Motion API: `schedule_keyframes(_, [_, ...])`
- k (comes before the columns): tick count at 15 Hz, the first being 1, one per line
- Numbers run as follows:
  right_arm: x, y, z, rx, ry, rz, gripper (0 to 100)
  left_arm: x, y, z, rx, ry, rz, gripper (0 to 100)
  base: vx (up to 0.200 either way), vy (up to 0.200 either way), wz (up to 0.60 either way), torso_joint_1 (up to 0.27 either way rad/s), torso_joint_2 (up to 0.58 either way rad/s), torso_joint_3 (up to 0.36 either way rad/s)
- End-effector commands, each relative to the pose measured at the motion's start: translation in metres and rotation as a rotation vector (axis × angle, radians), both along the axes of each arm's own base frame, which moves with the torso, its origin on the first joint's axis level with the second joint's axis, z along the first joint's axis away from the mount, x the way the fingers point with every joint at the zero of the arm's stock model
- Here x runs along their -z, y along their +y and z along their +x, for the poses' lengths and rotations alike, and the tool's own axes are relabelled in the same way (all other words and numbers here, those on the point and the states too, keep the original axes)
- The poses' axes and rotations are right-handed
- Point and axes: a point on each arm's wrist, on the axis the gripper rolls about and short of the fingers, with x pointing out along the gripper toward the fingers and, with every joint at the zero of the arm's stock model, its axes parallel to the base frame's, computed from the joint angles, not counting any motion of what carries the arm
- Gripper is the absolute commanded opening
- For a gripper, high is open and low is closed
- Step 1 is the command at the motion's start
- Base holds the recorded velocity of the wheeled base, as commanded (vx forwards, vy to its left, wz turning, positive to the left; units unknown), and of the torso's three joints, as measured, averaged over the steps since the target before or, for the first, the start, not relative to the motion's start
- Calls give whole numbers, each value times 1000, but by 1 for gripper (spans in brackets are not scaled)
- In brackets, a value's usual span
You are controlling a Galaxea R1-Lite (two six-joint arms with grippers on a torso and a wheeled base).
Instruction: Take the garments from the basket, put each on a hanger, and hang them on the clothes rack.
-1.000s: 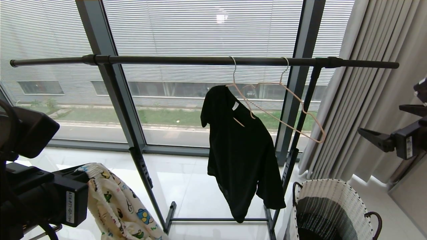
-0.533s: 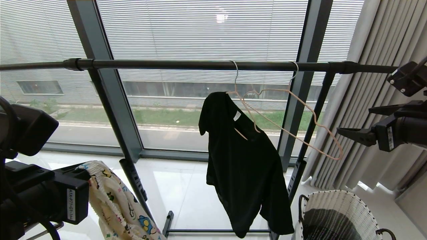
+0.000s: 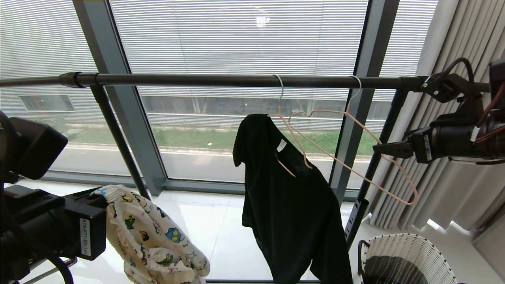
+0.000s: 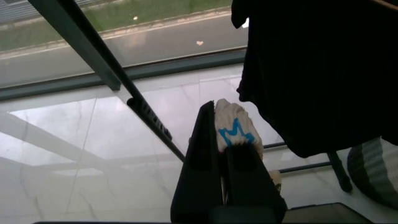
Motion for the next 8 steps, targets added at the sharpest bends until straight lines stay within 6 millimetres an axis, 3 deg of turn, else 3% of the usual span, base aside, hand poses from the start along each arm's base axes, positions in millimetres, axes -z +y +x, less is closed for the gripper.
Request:
schedule_keyframes(1, [22,11,24,-9,70,-23,100,0,0,0,0,2,3,0,0,0,0,0,0,0])
schedule_keyframes(4, [35,18,42,-13,63,-22,100,4,0,0,0,9,9,0,0,0,0,0,0,0])
schedule_keyframes(8, [40,19,46,-12,75,-24,100,6,0,0,1,6,6,0,0,0,0,0,0,0])
